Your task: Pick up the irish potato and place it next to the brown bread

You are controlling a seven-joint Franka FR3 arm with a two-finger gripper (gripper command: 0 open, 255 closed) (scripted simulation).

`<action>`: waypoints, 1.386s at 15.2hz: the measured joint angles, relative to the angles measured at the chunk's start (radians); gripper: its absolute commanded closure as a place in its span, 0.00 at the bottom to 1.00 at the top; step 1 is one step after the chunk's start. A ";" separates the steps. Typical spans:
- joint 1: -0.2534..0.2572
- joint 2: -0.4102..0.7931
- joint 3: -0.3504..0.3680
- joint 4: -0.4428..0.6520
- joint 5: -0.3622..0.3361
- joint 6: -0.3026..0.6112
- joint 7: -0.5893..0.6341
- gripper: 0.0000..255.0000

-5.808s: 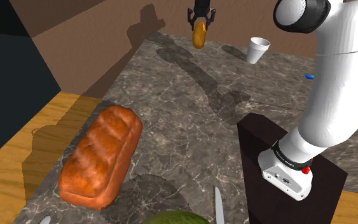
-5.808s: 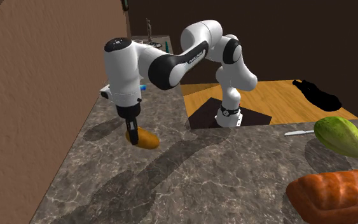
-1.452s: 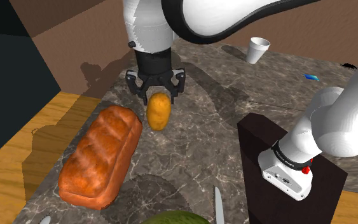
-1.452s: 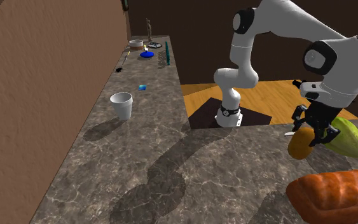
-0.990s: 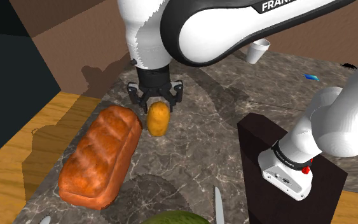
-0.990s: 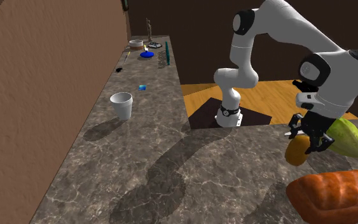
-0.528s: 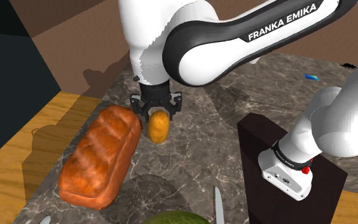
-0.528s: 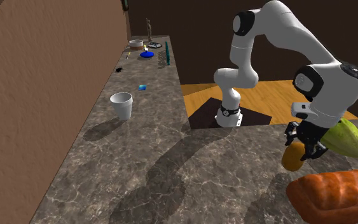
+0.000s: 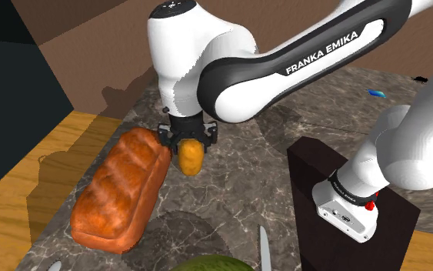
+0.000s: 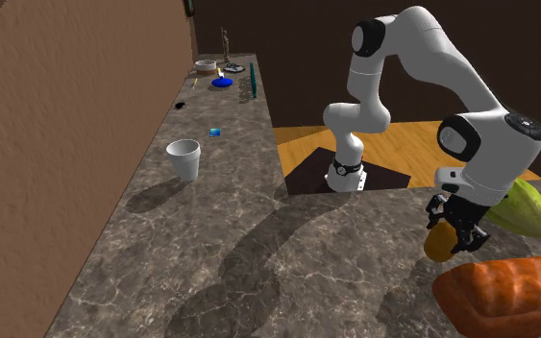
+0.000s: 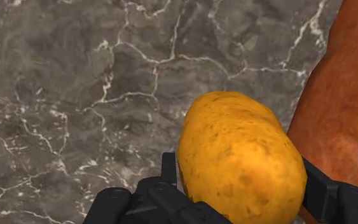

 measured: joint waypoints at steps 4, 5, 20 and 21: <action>0.003 0.027 -0.001 -0.026 -0.017 0.049 0.015 1.00; 0.003 0.036 -0.002 -0.025 -0.023 0.054 0.017 1.00; 0.003 0.029 -0.001 -0.010 -0.015 0.030 0.011 0.00; 0.001 0.017 0.000 0.006 -0.007 0.000 0.004 0.00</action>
